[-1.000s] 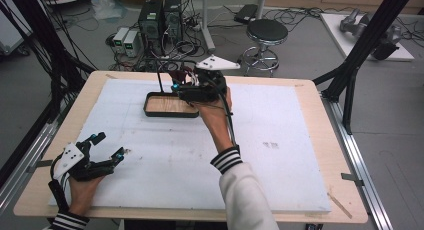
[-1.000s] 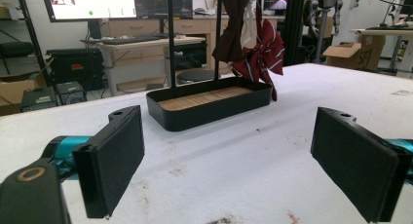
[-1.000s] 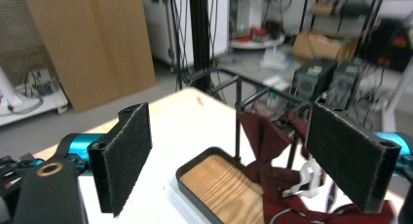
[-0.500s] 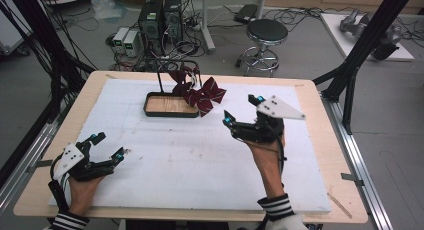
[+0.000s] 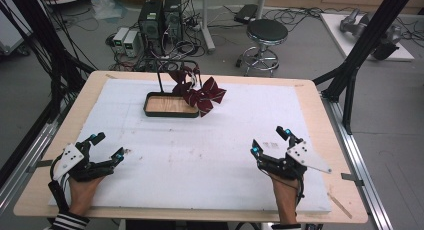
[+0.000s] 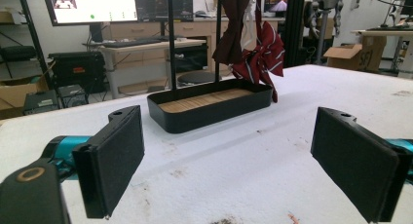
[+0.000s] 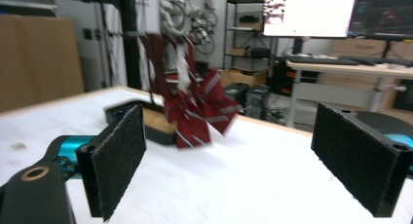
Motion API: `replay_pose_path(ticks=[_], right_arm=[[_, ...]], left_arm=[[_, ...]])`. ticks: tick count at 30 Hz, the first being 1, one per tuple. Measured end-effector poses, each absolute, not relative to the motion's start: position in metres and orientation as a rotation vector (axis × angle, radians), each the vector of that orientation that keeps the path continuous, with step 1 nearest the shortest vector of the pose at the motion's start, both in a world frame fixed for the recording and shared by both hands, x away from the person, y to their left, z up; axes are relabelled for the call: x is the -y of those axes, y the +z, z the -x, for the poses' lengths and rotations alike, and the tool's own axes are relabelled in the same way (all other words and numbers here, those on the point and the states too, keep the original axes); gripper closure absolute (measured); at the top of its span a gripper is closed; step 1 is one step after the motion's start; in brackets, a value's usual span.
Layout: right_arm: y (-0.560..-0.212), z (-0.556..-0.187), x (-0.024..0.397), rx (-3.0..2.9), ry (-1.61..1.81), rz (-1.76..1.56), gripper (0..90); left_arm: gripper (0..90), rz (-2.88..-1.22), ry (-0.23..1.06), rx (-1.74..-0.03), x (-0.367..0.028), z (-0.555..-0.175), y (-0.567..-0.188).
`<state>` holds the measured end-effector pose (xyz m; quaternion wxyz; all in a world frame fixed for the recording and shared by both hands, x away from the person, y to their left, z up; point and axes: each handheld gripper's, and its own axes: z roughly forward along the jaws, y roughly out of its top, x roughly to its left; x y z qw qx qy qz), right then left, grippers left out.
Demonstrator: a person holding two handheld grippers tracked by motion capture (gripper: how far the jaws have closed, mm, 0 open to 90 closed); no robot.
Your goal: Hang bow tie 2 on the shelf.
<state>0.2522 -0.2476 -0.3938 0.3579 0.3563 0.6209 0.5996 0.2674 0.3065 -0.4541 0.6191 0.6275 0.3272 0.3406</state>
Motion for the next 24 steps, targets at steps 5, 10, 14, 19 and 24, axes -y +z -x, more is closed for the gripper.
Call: replay_pose_path(ticks=[5,10,14,19,24], right_arm=[[-0.421,-0.254,0.256,-1.573,1.604,-0.944,11.8],[-0.436,-0.259,0.253,-1.586,1.6,-0.96,11.8],[-0.442,-0.26,0.251,-1.608,1.57,-0.968,11.8],[-0.449,-0.26,0.251,-1.627,1.558,-0.987,11.8],[-0.451,-0.26,0.25,-1.633,1.544,-0.984,11.8]], left_arm=[[12.5,-1.44,0.788,-0.753,-0.307,-0.267,-0.454],[12.5,-1.44,0.788,-0.753,-0.307,-0.266,-0.454],[12.5,-1.441,0.791,-0.752,-0.307,-0.267,-0.454],[12.5,-1.442,0.791,-0.749,-0.307,-0.266,-0.454],[12.5,-1.44,0.785,-0.754,-0.307,-0.267,-0.454]])
